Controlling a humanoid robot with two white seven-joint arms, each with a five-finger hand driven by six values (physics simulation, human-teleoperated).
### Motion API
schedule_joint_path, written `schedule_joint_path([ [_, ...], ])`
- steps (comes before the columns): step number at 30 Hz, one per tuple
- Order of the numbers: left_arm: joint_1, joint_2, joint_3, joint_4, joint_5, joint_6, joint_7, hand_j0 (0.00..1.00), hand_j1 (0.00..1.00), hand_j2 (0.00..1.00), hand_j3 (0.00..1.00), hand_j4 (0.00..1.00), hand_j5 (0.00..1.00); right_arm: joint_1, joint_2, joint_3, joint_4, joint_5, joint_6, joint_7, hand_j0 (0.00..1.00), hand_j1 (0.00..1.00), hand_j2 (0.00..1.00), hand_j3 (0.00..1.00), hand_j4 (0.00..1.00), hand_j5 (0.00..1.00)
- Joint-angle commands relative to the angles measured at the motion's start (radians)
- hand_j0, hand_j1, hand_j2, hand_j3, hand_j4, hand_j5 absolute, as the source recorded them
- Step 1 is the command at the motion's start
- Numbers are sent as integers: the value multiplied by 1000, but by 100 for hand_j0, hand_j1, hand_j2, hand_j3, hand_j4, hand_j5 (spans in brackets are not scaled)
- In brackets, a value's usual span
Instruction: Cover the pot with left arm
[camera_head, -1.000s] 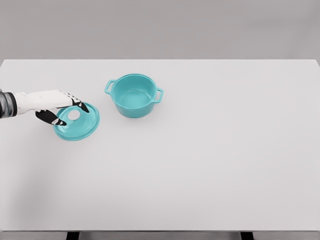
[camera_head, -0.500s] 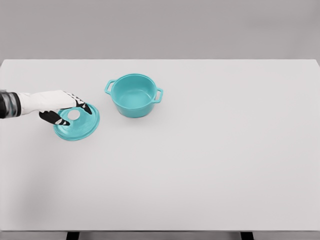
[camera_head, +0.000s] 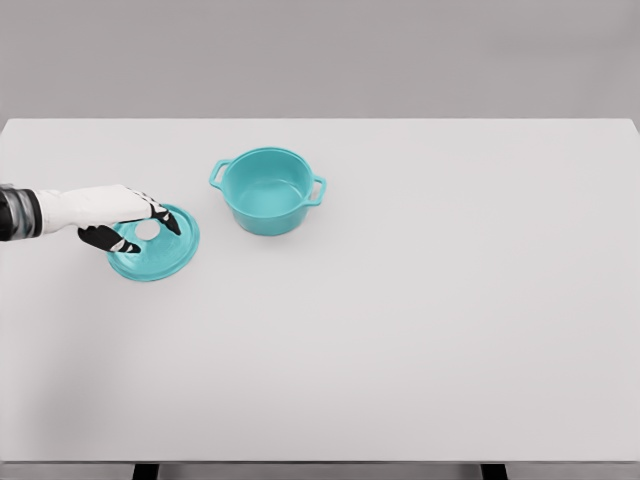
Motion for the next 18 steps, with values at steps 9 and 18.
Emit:
schedule_joint_path([
  [9,-5,1,9,13,6,2,0,71,71,71,71,71,71,0,0,0,0,0,0,0,100,100,100,100,100,100],
  [18,-6,-8,7,28,-4,2,0,70,70,70,70,70,70,0,0,0,0,0,0,0,100,100,100,100,100,100],
])
